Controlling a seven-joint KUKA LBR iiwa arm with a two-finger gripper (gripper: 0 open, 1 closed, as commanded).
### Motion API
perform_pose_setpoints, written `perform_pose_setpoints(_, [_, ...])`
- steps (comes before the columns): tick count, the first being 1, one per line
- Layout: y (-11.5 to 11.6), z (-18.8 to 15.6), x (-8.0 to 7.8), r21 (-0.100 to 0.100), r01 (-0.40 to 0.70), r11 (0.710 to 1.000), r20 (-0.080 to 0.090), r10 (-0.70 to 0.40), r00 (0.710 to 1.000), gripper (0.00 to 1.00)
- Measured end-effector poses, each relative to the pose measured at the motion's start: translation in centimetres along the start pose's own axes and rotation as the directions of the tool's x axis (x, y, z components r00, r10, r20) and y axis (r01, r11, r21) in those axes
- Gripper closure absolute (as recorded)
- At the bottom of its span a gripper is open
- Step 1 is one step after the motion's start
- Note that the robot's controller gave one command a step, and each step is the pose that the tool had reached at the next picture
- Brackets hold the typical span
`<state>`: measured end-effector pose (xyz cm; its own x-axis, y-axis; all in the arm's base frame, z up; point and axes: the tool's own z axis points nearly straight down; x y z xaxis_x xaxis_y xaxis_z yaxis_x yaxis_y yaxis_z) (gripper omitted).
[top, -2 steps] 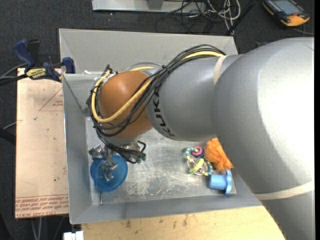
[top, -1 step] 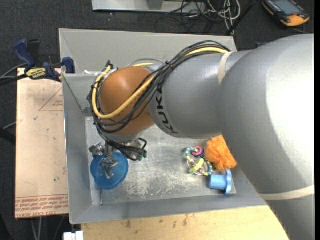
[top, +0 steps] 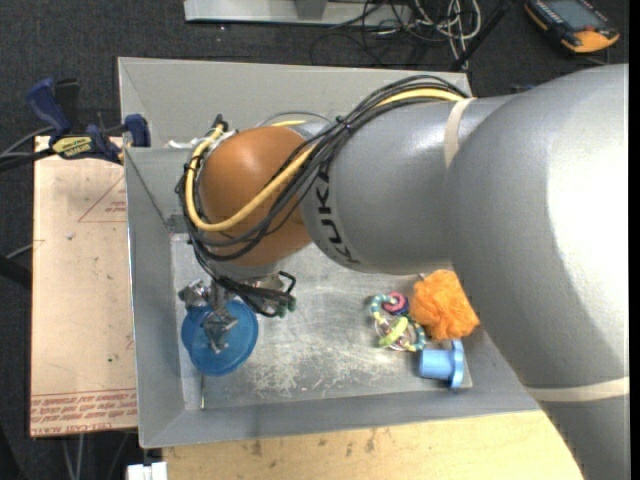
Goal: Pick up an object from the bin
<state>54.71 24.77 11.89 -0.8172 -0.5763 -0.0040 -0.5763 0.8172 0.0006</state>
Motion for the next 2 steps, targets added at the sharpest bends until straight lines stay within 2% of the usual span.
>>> perform_pose_setpoints(2, [0.0, -2.5, 0.0, 0.0, -0.001, 1.0, -0.002, 0.001, 1.0, 1.0])
